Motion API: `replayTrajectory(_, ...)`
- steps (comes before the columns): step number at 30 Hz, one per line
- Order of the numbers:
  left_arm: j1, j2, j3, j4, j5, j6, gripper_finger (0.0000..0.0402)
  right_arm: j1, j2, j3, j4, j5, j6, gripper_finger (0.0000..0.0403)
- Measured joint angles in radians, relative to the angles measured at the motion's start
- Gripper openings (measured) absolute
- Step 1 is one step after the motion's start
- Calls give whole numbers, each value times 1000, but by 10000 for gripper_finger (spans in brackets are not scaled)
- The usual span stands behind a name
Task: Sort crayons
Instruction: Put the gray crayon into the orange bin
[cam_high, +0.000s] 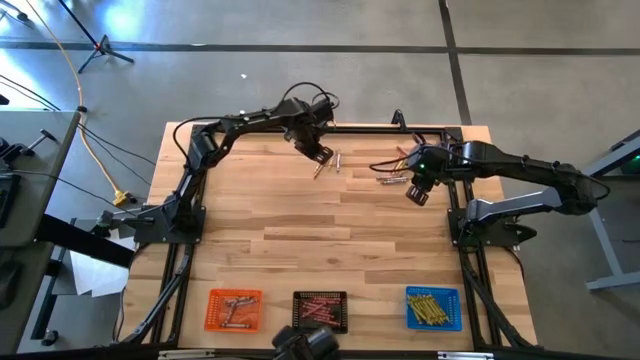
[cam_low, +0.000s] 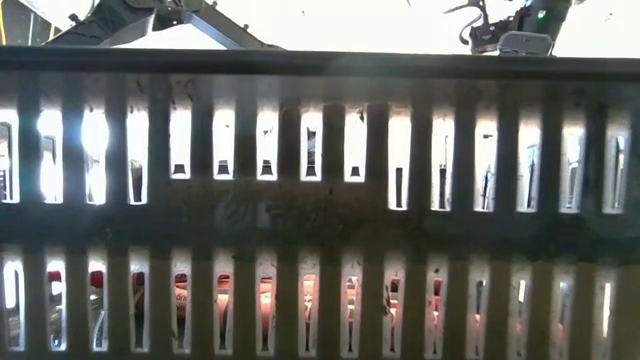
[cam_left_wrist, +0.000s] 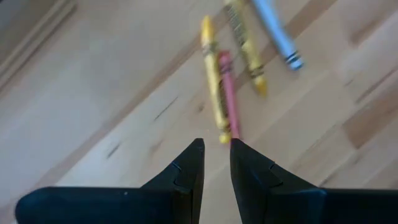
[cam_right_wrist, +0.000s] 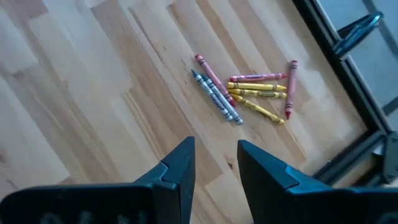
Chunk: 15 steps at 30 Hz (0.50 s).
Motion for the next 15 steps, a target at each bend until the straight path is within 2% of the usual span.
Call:
replayTrajectory(12, -15, 32, 1, 100, 22, 9, 63, -12, 0, 0, 24, -7, -26, 105)
replayTrajectory(15, -17, 49, 0, 87, 24, 2, 63, -12, 0, 0, 13, 33, -47, 105)
